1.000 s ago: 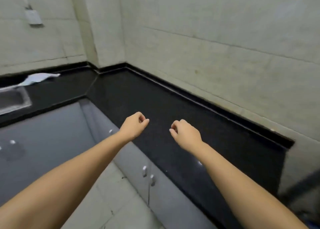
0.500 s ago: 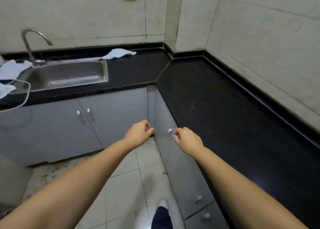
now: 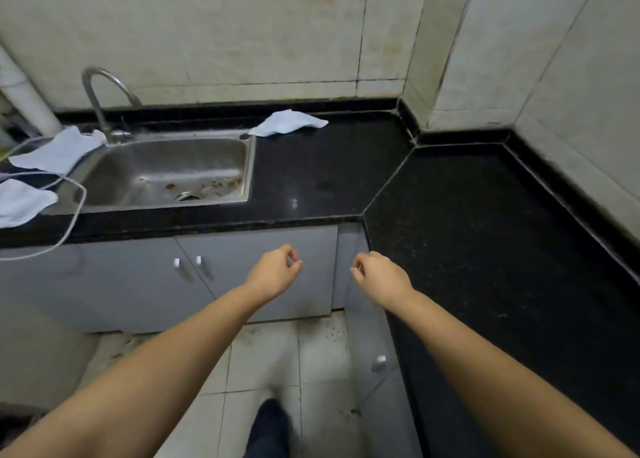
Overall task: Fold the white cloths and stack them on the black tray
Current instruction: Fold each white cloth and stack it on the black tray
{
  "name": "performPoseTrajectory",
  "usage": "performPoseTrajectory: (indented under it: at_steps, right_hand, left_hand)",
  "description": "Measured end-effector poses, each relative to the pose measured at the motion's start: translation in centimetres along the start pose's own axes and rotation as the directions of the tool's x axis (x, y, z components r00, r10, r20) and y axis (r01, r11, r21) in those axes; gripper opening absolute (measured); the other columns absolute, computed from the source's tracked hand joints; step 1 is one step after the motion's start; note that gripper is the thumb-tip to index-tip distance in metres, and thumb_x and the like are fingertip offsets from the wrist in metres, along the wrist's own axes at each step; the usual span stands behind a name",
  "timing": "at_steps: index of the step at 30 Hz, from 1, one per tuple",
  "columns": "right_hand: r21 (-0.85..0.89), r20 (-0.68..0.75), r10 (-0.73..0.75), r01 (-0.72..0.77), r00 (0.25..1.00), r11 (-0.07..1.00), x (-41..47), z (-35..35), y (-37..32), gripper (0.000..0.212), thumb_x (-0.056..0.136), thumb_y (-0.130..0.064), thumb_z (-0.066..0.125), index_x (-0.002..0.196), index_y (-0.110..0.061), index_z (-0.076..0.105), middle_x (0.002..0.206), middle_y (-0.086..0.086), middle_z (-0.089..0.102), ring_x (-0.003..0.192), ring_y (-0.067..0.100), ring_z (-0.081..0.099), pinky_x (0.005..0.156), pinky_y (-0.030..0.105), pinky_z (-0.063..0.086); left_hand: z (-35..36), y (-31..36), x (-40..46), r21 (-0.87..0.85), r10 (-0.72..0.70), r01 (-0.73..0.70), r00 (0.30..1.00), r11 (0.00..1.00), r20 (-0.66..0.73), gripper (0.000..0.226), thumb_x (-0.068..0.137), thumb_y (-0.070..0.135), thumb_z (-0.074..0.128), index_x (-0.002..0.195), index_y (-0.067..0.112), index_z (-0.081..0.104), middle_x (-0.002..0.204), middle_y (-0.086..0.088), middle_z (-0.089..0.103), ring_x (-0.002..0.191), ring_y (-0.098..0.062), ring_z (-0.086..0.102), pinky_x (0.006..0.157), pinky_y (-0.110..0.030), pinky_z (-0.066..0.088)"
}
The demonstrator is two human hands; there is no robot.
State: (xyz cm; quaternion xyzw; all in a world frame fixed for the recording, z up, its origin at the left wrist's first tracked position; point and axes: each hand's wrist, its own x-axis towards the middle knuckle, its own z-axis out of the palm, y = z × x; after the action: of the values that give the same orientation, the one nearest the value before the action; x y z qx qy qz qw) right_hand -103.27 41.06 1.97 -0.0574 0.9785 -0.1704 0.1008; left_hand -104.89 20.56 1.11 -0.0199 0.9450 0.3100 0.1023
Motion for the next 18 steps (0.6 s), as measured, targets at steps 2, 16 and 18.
performPoseTrajectory:
  at_steps: [2, 16, 18]
  right_hand:
    - [0.011, 0.000, -0.005, 0.005, 1.000, 1.000, 3.7, -0.1, 0.0, 0.026, 0.099, -0.028, 0.041, 0.114, -0.013, 0.058, 0.116, 0.008, 0.055, 0.100, 0.027, 0.058, 0.078, 0.034, 0.046]
    - [0.065, 0.051, 0.019, -0.023, 0.999, 0.998, 33.1, -2.4, -4.1, 0.027, 0.098, -0.017, 0.039, 0.117, -0.016, 0.058, 0.120, 0.005, 0.055, 0.101, 0.025, 0.057, 0.081, 0.037, 0.049]
    - [0.068, 0.095, -0.002, -0.004, 0.995, 0.998, 36.8, -2.2, -5.0, 0.027, 0.098, -0.014, 0.040, 0.118, -0.017, 0.058, 0.121, 0.005, 0.054, 0.102, 0.024, 0.057, 0.083, 0.038, 0.050]
  left_hand:
    - [-0.5, -0.3, 3.7, -0.004, 0.001, -0.001, 1.000, 1.000, 0.003, 0.007, 0.092, 0.022, 0.051, 0.089, 0.016, 0.052, 0.068, 0.004, 0.053, 0.076, -0.021, 0.055, 0.071, -0.029, 0.043]
    - [-10.1, -3.0, 34.7, 0.022, 0.051, -0.051, 0.999, 0.998, -0.002, 0.011, 0.091, 0.007, 0.049, 0.096, 0.011, 0.058, 0.078, -0.008, 0.060, 0.084, -0.029, 0.060, 0.071, -0.030, 0.043]
    - [-11.0, -3.7, 38.3, 0.047, 0.041, -0.040, 0.999, 0.998, -0.015, 0.018, 0.090, 0.007, 0.048, 0.106, 0.008, 0.057, 0.092, -0.014, 0.064, 0.089, -0.031, 0.060, 0.074, -0.033, 0.044]
